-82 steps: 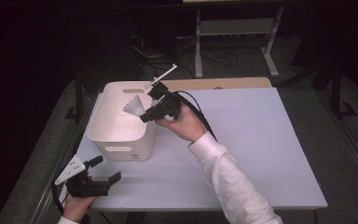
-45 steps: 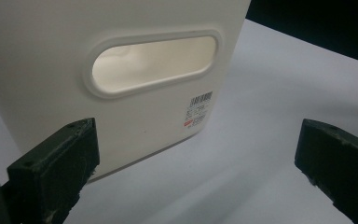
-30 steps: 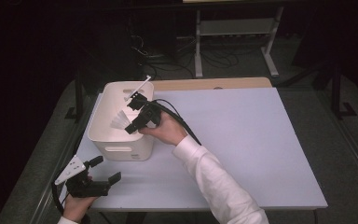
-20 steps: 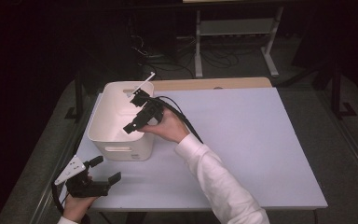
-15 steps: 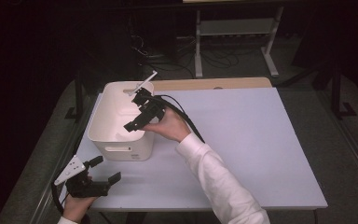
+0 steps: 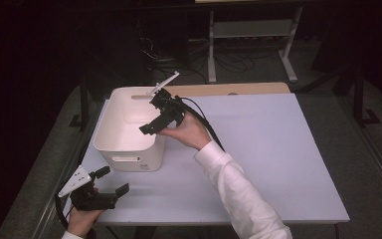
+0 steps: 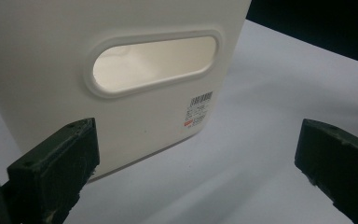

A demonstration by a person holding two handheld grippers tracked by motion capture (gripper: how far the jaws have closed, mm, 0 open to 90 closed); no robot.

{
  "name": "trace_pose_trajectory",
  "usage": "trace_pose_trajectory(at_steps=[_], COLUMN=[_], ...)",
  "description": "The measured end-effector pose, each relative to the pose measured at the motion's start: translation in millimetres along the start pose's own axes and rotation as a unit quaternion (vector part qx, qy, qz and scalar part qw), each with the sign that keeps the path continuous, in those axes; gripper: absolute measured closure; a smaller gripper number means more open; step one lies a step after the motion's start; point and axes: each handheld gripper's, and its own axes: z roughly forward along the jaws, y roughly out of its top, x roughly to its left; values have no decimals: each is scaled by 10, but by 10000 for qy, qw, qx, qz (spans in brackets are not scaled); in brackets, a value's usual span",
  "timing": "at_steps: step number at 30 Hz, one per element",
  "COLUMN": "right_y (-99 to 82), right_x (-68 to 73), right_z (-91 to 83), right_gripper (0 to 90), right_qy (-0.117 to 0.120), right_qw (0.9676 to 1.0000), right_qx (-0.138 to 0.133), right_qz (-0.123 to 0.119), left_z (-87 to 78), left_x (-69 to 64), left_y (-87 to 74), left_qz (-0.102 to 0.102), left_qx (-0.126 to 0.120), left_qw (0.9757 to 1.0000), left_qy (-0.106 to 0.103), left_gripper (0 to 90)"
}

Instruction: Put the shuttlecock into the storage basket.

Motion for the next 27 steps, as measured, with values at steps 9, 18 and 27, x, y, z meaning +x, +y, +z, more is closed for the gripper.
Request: trace_pose_trajectory(at_steps=[9, 18, 27], right_y=[-74, -203, -328], right_x=[-53, -139, -226], right_z=[-118, -249, -342], right_gripper=[0, 0, 0], right_qy=[-32, -58, -171], right_qw=[9998, 9994, 9990], right_qx=[-166, -232, -257], right_qz=[99, 266, 320], left_z=[5, 9, 10], left_x=[-3, 2, 2], left_y=[-1, -1, 0], left_qz=[-31, -14, -18], left_qx=[3, 6, 17], left_qw=[10000, 10000, 10000], left_qy=[5, 22, 32], left_gripper=[0, 0, 0])
